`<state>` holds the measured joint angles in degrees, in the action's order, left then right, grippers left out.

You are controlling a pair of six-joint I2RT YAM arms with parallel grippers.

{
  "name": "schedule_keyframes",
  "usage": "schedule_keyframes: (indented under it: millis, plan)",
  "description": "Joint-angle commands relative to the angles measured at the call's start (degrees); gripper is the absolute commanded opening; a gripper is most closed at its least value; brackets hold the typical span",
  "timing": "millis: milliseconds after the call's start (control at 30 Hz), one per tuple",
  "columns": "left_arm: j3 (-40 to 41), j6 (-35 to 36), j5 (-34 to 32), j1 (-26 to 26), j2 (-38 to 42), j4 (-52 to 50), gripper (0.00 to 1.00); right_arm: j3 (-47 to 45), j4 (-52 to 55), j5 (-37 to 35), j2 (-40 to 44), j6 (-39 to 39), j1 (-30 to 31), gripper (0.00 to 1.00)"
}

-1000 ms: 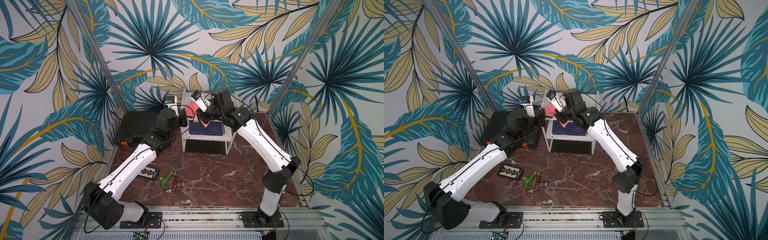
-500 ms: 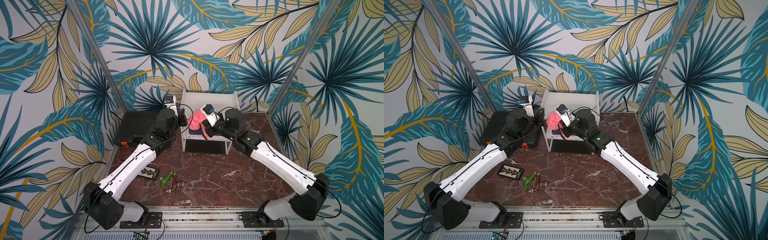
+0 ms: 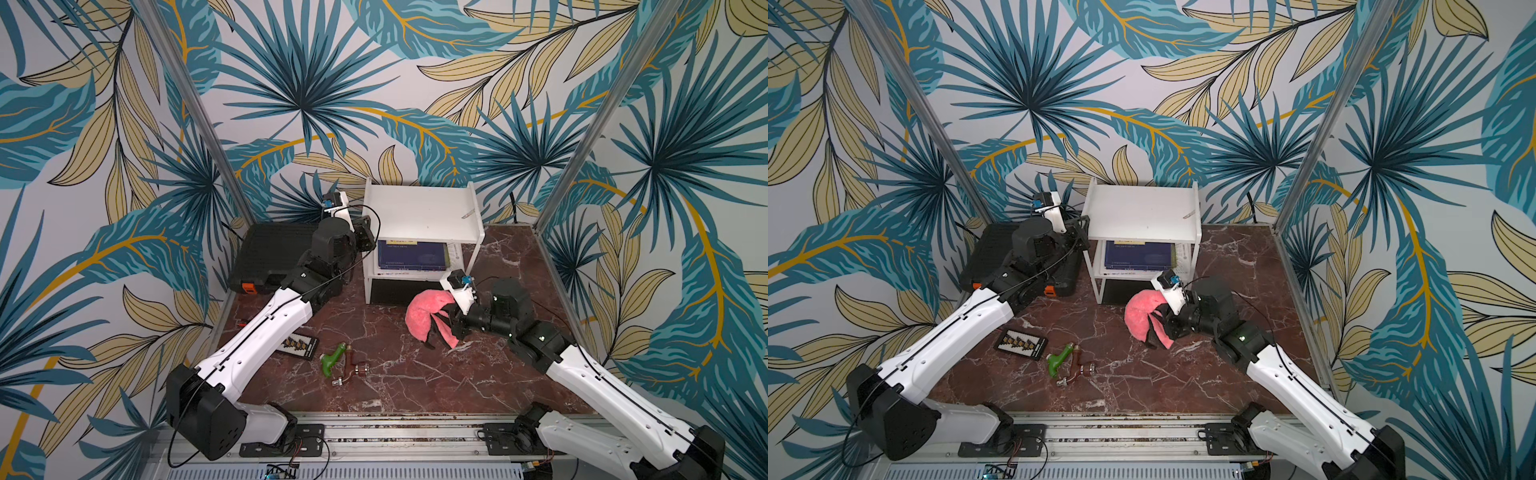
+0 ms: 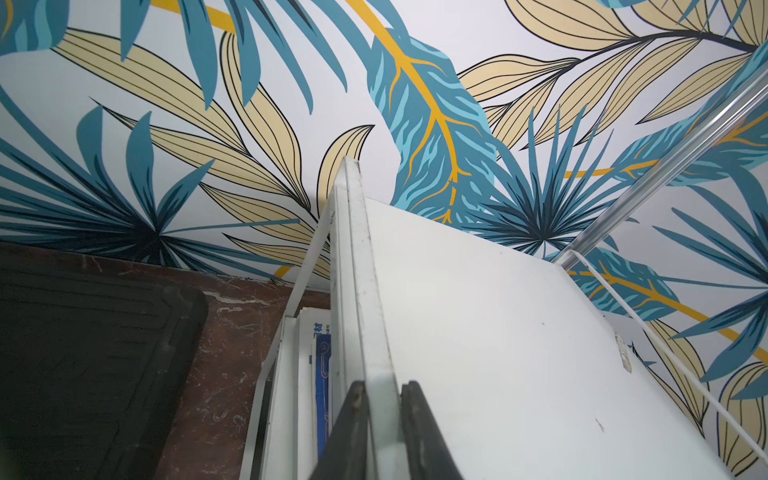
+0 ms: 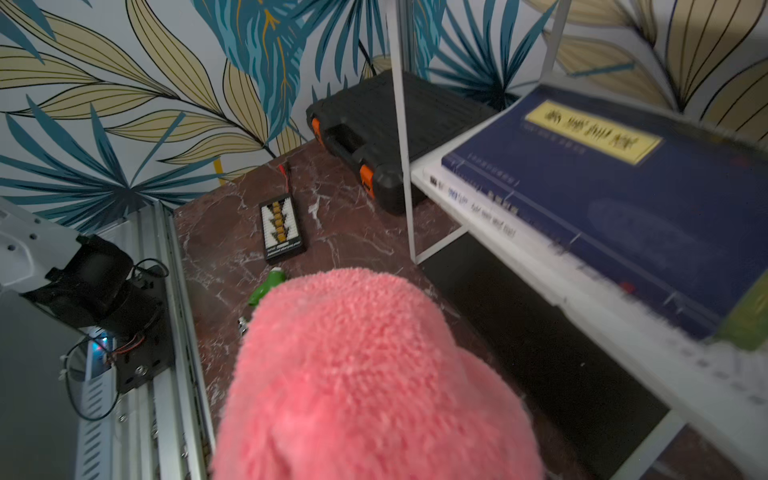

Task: Wipe the bookshelf clean with a cloth
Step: Wipe the dust from the shelf, then place the cleaning item at the center of the board.

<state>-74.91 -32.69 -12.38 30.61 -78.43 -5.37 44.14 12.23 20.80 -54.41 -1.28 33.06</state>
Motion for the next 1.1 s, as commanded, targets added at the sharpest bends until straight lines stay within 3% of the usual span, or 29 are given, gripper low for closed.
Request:
schedule_keyframes:
  millis: [0,100,133,233,333,400,467,667,733,800,867,933,1000,1067]
  plan:
    - [-1.49,-11.42,-3.97,2.67,-1.64,-5.16,0.0,-6.04,-0.51,-6.72,6.29,-12.0,-0.24,0.0]
    - [-2.31,-12.95,-5.31,3.98,-2.1,-6.41,0.0,-8.6,9.82,-28.69,12.85,-22.06,-3.17,0.0]
    - [-2.19,-13.16,-5.8,4.01,-2.11,-6.26,0.0,-9.23,14.26,-32.97,14.21,-25.03,-4.93,0.0]
    - [-1.37,-12.76,-7.98,4.02,-1.78,-5.37,0.0,-12.72,21.47,-41.14,16.32,-31.32,-10.08,0.0]
    - [-0.95,-11.44,-6.65,4.02,-1.3,-3.91,0.0,-16.11,21.04,-46.56,15.48,-35.56,-13.81,0.0]
    - [-0.8,-8.78,-4.94,3.94,-1.36,-2.14,0.0,-17.57,19.39,-53.73,13.33,-39.69,-15.43,0.0]
    - [-0.49,-7.23,-5.45,3.47,-1.37,-2.17,0.11,-18.95,16.32,-60.61,10.83,-43.15,-17.3,0.01]
    - [5.07,-3.41,-0.39,-1.2,2.75,1.73,0.42,-21.3,7.35,-61.63,1.09,-52.94,-24.64,0.08]
    - [6.77,-1.09,0.62,-1.83,5.11,2.62,0.52,-21.53,4.37,-60.4,-1.34,-54.43,-27.08,0.21]
    - [8.05,2.51,-0.05,-2.06,7.56,2.43,0.64,-20.91,2.8,-60.01,-2.8,-55.88,-29.07,0.22]
    - [9.59,5.39,-2.43,-2.29,10.66,1.34,0.73,-20.56,2.01,-59.97,-3.1,-57.2,-30.68,0.28]
    - [11.74,8.21,-6.36,-2.67,14.26,-0.12,0.8,-20.52,1.71,-60.12,-2.13,-58.35,-32.26,0.45]
    - [14.75,10.08,-11.37,-3.25,18.32,-1.55,0.85,-21.03,-1.16,-59.99,-0.81,-56.64,-34.01,0.47]
    - [18.23,11.18,-16.0,-3.97,22.91,-2.51,0.89,-20.77,-3.78,-61.45,0.33,-51.94,-35.31,0.41]
